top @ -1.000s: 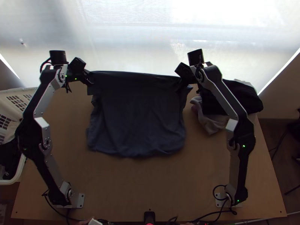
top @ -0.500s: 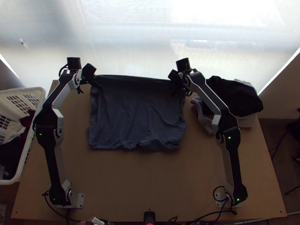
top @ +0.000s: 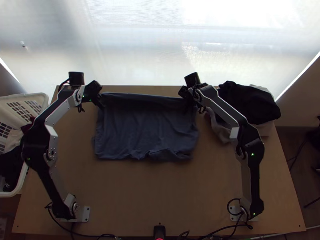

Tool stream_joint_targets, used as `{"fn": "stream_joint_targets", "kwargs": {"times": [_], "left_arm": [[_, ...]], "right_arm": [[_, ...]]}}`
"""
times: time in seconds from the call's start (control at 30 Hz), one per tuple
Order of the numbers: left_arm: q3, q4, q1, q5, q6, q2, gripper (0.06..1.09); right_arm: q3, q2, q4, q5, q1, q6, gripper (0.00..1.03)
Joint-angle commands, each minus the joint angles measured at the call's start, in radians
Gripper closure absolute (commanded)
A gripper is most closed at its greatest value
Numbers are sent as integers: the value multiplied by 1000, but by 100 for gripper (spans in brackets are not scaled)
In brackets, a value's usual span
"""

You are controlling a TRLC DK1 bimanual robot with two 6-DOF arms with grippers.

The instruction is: Fold the t-shirt

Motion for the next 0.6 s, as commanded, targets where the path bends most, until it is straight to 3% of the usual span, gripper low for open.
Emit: {"fn": "stream_joint_targets", "kwargs": {"times": [0.0, 0.17, 0.3, 0.57], "left_arm": [[-256, 62, 8, 8, 78, -151, 102], [-264, 61, 33, 14, 70, -206, 102], [-339, 38, 33, 14, 156, -225, 103], [-428, -5, 8, 14, 136, -269, 102]], "right_arm": [[-172, -83, 35, 2, 7, 18, 100], [-222, -136, 55, 4, 5, 20, 100], [-256, -153, 53, 4, 11, 14, 100], [-319, -172, 35, 4, 20, 6, 100]]}}
